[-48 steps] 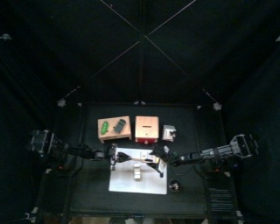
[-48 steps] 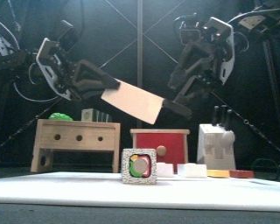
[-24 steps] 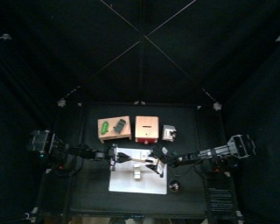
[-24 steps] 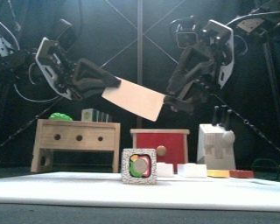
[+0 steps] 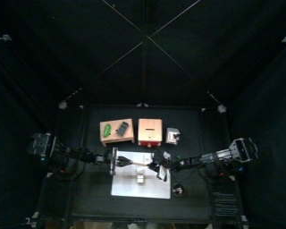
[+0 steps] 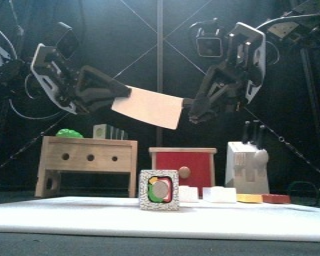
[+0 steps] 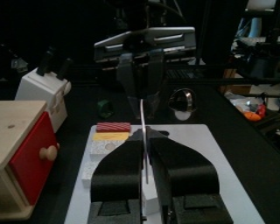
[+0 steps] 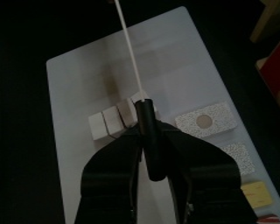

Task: Regrasp knife

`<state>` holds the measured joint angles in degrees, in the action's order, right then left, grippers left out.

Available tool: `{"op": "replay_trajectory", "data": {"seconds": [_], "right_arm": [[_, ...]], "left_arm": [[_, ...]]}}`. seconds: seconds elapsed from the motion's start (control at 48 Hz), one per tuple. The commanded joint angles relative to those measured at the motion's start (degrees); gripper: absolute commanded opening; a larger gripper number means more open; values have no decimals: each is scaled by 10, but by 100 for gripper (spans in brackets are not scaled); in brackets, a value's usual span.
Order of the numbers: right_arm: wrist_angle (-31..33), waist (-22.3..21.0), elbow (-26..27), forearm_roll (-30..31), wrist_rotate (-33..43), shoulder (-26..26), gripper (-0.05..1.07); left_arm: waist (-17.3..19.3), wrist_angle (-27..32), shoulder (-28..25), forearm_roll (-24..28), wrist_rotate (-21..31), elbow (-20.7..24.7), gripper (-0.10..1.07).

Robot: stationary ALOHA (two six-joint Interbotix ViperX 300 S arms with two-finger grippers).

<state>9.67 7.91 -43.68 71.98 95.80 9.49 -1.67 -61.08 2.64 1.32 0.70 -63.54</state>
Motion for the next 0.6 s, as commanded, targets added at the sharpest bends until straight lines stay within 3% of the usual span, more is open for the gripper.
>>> {"op": "replay_trajectory", "data": {"seconds": [0.0,0.188,0.583], "right_arm": [[-2,-1,13,0,3,22,52],[-4,-4,17,-3,4,22,46],[-5,-27,11,-25,4,12,46]], "left_arm": [[-3,-6,-4,3,-1,4,44],[-6,-6,-18,14,2,5,44],[-33,-5,-46,38,9,7,44]]}}
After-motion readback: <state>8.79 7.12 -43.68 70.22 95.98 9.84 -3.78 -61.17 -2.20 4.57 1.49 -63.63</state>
